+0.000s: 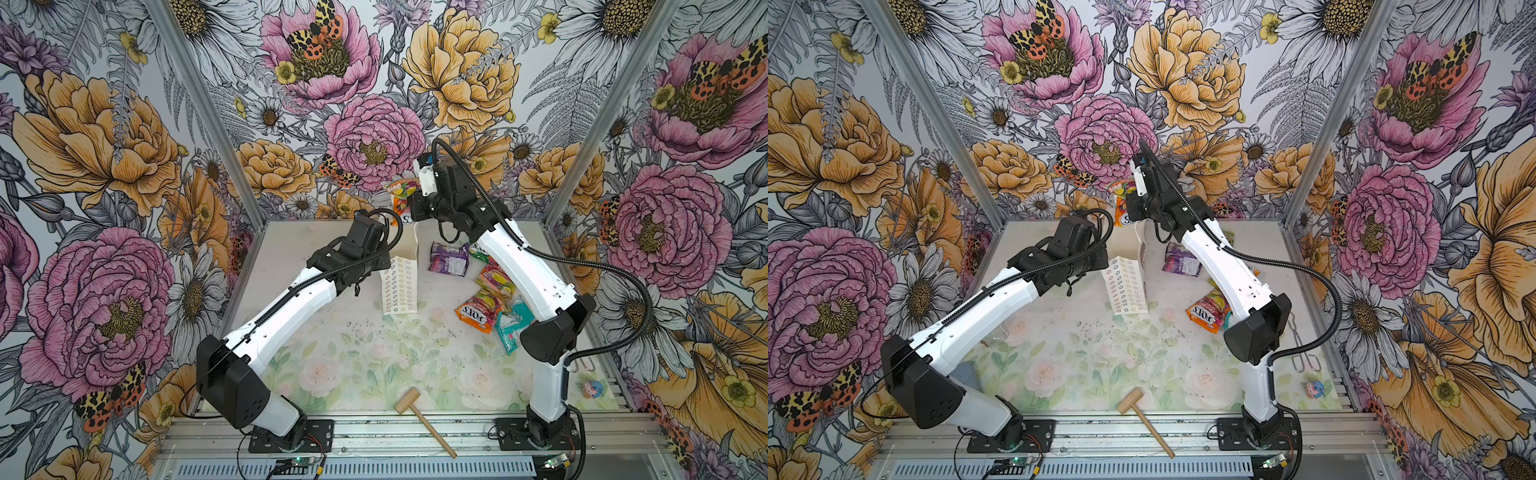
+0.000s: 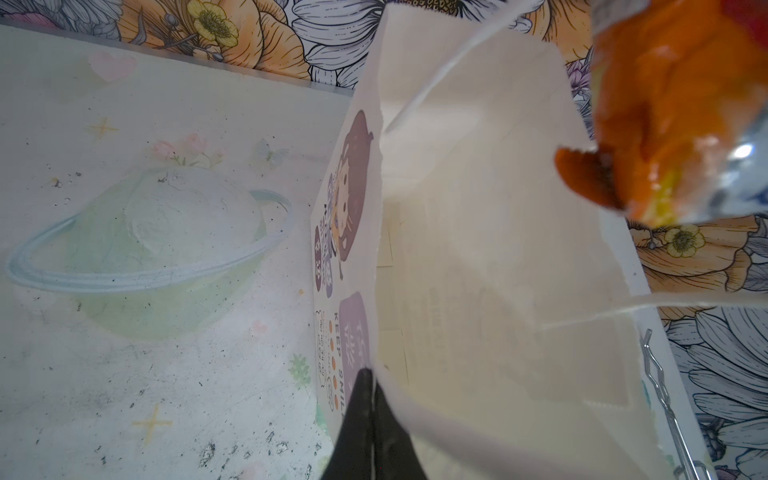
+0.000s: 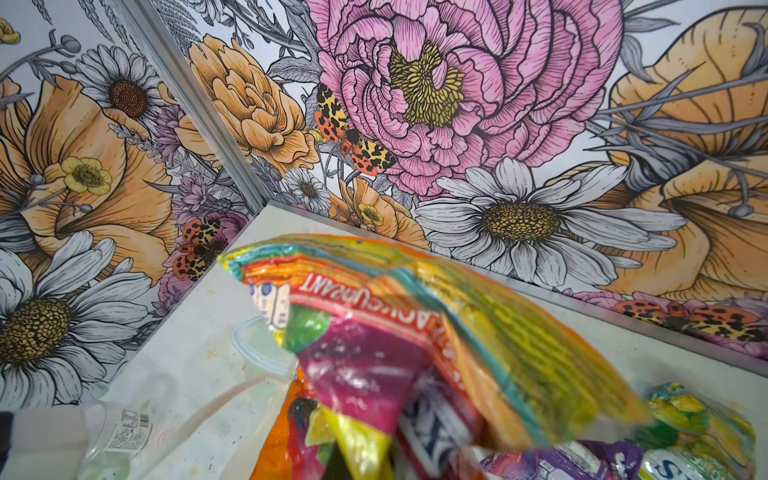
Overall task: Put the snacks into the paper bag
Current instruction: 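Move the packet over the bag opening held by the left gripper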
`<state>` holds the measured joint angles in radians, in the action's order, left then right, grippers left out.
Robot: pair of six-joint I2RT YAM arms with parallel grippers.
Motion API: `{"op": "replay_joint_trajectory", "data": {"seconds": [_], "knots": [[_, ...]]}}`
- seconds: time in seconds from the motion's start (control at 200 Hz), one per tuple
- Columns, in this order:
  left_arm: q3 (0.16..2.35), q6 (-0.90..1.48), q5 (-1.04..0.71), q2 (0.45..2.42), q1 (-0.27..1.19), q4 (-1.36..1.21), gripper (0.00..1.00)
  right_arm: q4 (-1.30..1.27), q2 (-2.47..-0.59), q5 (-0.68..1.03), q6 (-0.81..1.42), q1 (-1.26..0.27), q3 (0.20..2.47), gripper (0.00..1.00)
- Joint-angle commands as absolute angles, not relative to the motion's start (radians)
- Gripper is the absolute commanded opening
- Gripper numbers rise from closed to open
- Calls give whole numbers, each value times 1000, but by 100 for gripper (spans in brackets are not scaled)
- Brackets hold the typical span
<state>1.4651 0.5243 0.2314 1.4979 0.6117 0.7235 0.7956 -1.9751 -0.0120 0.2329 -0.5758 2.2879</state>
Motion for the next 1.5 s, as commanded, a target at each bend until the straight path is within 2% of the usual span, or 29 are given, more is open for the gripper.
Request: {"op": "replay_joint_trajectory", "data": {"seconds": [0.0,0.23,0.44,0.696,1.496], "knots": [[1469,534,243,1485,621,690,4,757,-1919,-81,173,-586,2312,0],[1467,534,242,1484,618,690,4,759,-1938,-133,120,-586,2402,0],[1462,538,249,1480,618,690,4,777,-1944,-185,181,-604,2409,0],[1462,553,258,1482,619,690,4,826,-1963,-339,199,-665,2403,0],[1463,566,282,1495,634,690,2,852,-1949,-380,229,-702,2269,0]]}}
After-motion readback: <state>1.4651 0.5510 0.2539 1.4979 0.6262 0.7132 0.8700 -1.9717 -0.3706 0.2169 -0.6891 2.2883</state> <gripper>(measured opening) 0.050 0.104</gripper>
